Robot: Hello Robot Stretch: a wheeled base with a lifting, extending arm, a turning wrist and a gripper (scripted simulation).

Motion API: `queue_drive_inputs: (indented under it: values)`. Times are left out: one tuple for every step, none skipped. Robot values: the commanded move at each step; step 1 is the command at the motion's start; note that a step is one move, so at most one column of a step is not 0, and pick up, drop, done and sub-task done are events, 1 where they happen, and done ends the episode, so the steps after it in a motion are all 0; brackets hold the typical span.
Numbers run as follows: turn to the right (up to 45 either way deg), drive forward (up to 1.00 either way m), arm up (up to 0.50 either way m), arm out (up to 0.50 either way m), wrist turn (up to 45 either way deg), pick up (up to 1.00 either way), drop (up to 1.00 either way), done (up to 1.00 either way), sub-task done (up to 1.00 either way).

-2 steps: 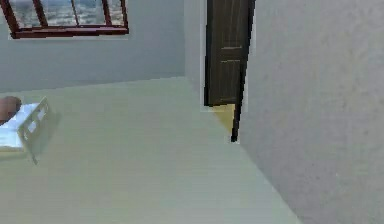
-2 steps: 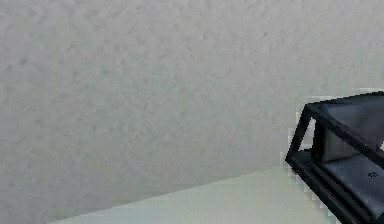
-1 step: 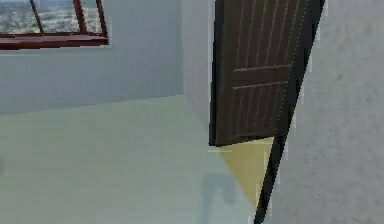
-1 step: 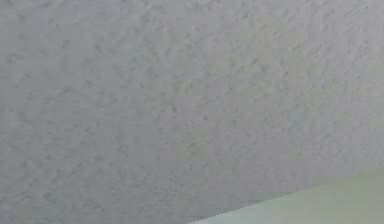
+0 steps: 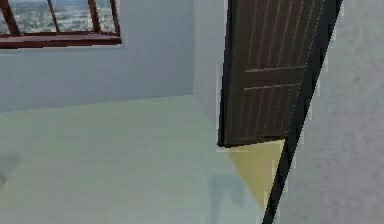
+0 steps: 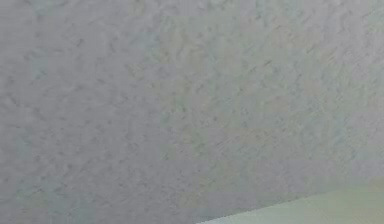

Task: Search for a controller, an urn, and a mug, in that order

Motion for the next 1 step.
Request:
queue_drive_inputs:
  values:
    - [0.0,1.00,0.00,0.00,0.0,0.00,0.00,0.00,0.00]
